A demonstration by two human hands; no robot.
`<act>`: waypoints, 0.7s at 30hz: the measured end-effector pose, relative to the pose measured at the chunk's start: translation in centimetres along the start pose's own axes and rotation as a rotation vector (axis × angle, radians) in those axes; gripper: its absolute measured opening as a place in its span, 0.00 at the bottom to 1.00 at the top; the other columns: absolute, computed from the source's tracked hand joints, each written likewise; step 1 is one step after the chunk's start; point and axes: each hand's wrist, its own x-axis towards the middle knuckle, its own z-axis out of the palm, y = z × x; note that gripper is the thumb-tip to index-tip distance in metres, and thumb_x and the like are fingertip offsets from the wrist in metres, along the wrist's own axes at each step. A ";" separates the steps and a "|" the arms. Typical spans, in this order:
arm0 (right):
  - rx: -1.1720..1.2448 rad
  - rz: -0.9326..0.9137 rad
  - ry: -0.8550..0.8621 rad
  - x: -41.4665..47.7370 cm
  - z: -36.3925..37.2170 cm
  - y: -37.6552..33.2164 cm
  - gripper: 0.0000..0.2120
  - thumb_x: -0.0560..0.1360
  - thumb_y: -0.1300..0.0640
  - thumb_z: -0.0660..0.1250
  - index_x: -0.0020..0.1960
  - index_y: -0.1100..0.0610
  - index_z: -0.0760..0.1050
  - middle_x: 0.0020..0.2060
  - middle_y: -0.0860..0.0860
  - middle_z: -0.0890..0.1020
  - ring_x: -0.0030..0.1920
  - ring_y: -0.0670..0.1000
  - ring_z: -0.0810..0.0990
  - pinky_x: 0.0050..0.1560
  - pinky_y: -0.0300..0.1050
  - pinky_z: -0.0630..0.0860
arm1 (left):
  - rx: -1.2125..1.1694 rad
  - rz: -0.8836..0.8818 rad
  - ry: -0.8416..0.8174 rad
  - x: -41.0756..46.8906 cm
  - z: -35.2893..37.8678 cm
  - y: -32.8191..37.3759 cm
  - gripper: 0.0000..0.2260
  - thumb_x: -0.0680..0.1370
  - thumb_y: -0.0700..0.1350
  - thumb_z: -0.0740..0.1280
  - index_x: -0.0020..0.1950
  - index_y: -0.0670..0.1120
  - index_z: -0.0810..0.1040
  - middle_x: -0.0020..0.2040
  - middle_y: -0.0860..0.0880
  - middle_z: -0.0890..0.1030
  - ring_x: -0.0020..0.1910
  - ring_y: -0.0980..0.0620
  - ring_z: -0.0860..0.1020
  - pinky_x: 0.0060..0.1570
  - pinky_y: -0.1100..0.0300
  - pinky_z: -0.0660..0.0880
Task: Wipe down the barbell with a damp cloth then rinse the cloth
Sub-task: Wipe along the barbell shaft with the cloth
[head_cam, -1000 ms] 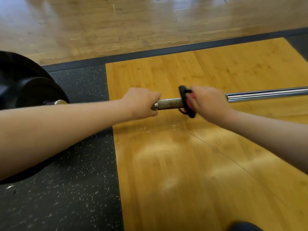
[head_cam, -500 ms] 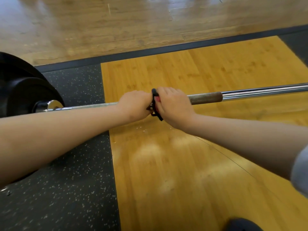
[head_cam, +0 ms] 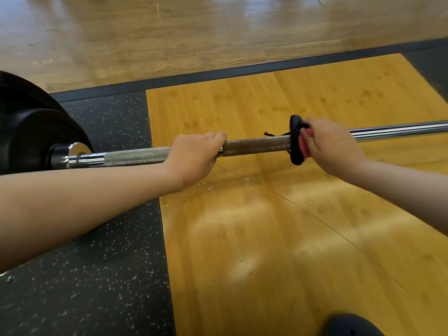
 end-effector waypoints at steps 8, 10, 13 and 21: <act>0.109 0.087 0.067 0.5 2.4 -5.6 0.12 0.80 0.56 0.57 0.50 0.63 0.74 0.45 0.61 0.78 0.48 0.62 0.74 0.50 0.53 0.64 | -0.037 -0.011 -0.251 1.5 -1.5 -0.1 0.06 0.80 0.48 0.63 0.53 0.47 0.70 0.38 0.51 0.74 0.34 0.49 0.73 0.31 0.57 0.70; 0.137 -0.009 0.076 1.3 3.6 -9.5 0.15 0.79 0.54 0.55 0.50 0.63 0.76 0.44 0.60 0.80 0.47 0.62 0.76 0.50 0.55 0.67 | -0.211 -0.044 -0.438 2.6 -2.0 -0.6 0.07 0.78 0.49 0.67 0.47 0.50 0.70 0.39 0.50 0.76 0.36 0.50 0.74 0.36 0.55 0.73; 0.090 -0.091 0.097 2.3 4.9 -13.9 0.17 0.76 0.55 0.53 0.49 0.63 0.76 0.41 0.58 0.80 0.43 0.60 0.78 0.47 0.51 0.68 | -0.636 -0.093 -0.798 4.4 -2.7 -1.7 0.07 0.75 0.41 0.69 0.40 0.46 0.72 0.35 0.46 0.74 0.29 0.49 0.71 0.31 0.57 0.70; 0.031 -0.215 0.011 1.0 2.5 -8.3 0.19 0.77 0.54 0.53 0.56 0.63 0.76 0.47 0.57 0.82 0.46 0.59 0.79 0.48 0.47 0.70 | -0.066 -0.012 -0.280 0.9 -2.0 -0.5 0.11 0.78 0.48 0.64 0.59 0.48 0.70 0.45 0.52 0.78 0.40 0.50 0.78 0.36 0.53 0.77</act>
